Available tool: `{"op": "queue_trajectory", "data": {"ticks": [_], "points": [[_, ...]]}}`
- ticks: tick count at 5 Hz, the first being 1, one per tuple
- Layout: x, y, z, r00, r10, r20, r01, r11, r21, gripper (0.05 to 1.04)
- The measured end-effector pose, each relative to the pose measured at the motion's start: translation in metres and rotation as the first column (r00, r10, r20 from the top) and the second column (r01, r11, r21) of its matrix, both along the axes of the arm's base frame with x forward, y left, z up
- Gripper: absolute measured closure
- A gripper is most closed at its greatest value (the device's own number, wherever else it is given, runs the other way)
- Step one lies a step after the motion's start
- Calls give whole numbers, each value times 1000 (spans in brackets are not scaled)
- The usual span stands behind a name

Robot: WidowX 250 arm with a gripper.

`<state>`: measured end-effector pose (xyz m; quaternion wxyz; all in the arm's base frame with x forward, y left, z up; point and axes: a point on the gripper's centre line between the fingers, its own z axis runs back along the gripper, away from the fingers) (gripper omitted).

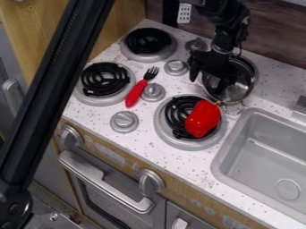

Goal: Move the silver pot to the front left burner

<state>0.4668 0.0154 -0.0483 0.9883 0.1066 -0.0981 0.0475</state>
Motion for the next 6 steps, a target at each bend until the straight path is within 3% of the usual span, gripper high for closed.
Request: {"op": "queue_trajectory", "data": {"ticks": [1,2,4,5,6], "points": [[3,-3,-2,1000,-13,-4,12,999,-45,180],[3,-4,-3,1000,-18,-4,18,998,-55,477],[9,5,10,995,0,99,5,999,-49,934],[16,22,42,976,15,219,4,996,-87,1008],[20,63,62,955,38,295,-28,999,-39,1013]]}}
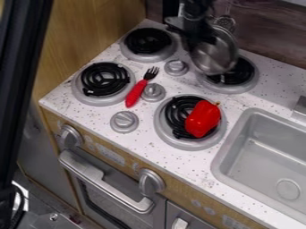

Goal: Move the silver pot to the front left burner

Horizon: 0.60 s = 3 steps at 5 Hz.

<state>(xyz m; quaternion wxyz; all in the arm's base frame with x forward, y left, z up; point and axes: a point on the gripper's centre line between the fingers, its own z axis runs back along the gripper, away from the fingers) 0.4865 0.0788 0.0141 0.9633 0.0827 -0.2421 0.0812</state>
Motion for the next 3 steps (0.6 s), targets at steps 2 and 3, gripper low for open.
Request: {"op": "queue_trajectory", "data": {"ticks": [2,3], "points": [[-41,68,-6,980,158,-125,-150,986,70,1013],[-61,113,0,955,270,-126,-262,962,77,1013]]}}
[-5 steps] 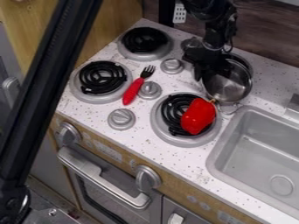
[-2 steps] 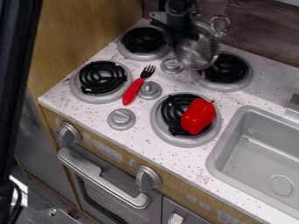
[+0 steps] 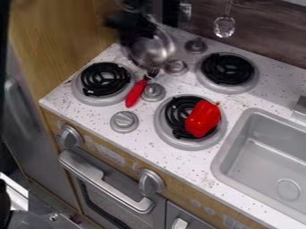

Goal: Move the silver pot to the front left burner

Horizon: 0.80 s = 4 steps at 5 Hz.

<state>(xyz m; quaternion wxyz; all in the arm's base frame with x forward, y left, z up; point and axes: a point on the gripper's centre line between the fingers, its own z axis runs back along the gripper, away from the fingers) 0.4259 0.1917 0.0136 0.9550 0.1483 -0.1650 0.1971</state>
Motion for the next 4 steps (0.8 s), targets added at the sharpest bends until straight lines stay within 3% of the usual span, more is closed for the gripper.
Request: {"op": "queue_trajectory", "data": {"ticks": [2,3,4], "points": [[-19,32,4,996,79,-43,-79,997,1,1013],[-43,32,-10,985,102,-141,-108,994,-33,1013],[-64,29,-24,974,120,-193,-136,988,-73,1013]]}}
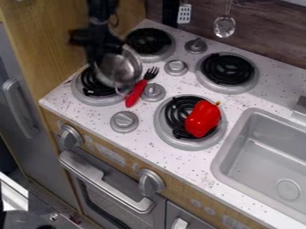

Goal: Move the silver pot to the front left burner

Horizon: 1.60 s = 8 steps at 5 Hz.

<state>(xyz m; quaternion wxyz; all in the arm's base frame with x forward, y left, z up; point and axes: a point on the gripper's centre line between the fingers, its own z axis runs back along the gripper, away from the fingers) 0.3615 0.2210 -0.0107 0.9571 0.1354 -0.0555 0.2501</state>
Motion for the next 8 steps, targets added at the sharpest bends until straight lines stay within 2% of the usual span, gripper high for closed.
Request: {"op": "queue_trajectory", "data": {"ticks": [1,2,3,4,5,6,7,8], "points": [[-8,0,-3,1000,10,-19,-10,1000,-2,1013],[-5,2,-2,1000,7,1,-7,1000,13,988],[-3,5,-2,1000,8,26,-9,999,32,826],[11,7,45,994,-81,79,70,989,131,551],[20,-14,74,979,-161,125,144,980,138,241],[12,-34,81,971,-210,118,204,977,62,79],[0,-61,76,962,-257,91,261,965,-26,85],[-16,-92,54,932,-363,3,362,927,-96,85]]}}
